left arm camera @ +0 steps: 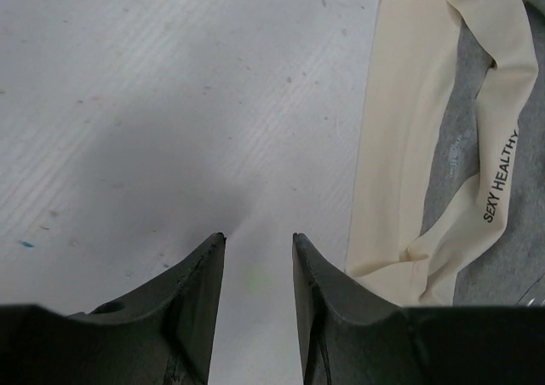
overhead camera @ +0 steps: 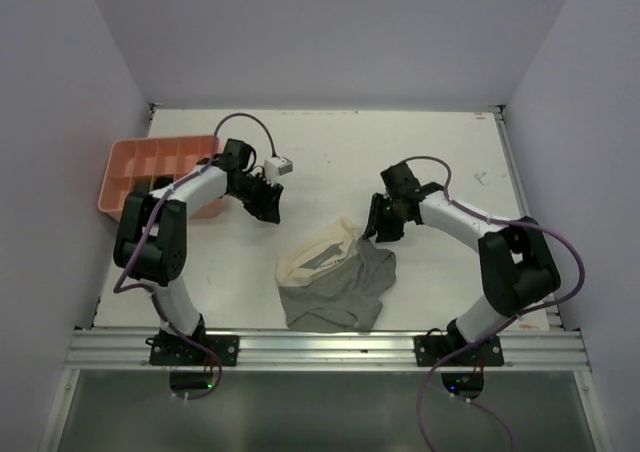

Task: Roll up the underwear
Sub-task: Flatten the underwear

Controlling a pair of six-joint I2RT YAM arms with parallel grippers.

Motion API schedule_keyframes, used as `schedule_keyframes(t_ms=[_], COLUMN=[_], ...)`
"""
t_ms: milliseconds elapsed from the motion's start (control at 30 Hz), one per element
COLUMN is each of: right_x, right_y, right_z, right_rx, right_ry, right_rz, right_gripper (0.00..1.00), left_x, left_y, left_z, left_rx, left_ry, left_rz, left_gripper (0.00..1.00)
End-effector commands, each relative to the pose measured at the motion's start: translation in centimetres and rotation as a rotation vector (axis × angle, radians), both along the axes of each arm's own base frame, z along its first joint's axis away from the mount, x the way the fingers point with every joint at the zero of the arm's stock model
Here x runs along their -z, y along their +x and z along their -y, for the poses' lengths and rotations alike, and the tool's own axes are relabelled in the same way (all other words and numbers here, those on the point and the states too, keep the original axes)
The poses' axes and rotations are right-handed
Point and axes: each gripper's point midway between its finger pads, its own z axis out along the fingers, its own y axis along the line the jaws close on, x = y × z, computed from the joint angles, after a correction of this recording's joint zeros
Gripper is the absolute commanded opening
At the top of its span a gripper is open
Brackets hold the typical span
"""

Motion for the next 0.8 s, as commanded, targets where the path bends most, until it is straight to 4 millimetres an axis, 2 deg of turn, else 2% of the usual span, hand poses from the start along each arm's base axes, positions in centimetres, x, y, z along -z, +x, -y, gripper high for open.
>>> schedule_keyframes(t_ms=[0,33,100,133,200,267,300,333,367,433,467,633,767], right_x=[-6.6,-7.9,-8.5,-8.4,-7.8,-6.9,-7.3,-7.1,-5.4,-5.1,-4.0,-4.0,-3.9], right_y=[4.7,6.2,7.4,8.5,9.2,10.1,10.7,10.8,10.4,10.6,10.1,9.6,8.8], right_z=[0.7,0.2,-0.5,-1.6,-2.2,-3.8,-4.5,-5.0,-5.3,-5.6,-5.2,-5.2,-5.4], right_rx=[0.018,-0.034,-0.097,-0.165,-0.231,-0.281,-0.315,-0.335,-0.356,-0.409,-0.423,-0.54,-0.585], right_ry=[-0.044,-0.052,-0.049,-0.044,-0.047,-0.013,0.018,0.029,0.031,0.025,0.008,0.003,0.011], right_rz=[0.264,0.318,0.341,0.34,0.322,0.288,0.301,0.29,0.229,0.217,0.17,0.15,0.139], right_gripper=[0.42,0.41,0.41,0.4,0.4,0.41,0.42,0.43,0.44,0.45,0.48,0.51,0.5], left_x=[-1.6,-2.1,-1.3,-1.4,-0.8,-0.5,-0.5,-0.4,-0.6,-1.0,-1.3,-1.5,-1.0], left_y=[-1.7,-2.1,-3.7,-4.0,-4.1,-4.3,-4.3,-4.3,-4.2,-4.1,-4.0,-4.7,-5.6], left_z=[1.6,1.8,2.3,2.3,1.8,1.8,1.9,2.0,2.0,2.2,2.2,1.9,1.8], left_rx=[0.057,0.044,0.043,0.013,-0.036,-0.062,-0.063,-0.07,-0.074,-0.077,-0.077,-0.037,-0.003], left_ry=[0.047,0.056,0.098,0.098,0.127,0.126,0.122,0.119,0.112,0.078,0.065,0.046,0.056], left_rz=[0.089,0.096,0.076,0.063,0.047,0.02,0.013,0.002,0.004,-0.011,-0.013,-0.032,-0.068], left_gripper=[0.41,0.41,0.41,0.41,0.42,0.44,0.44,0.45,0.45,0.47,0.48,0.52,0.53])
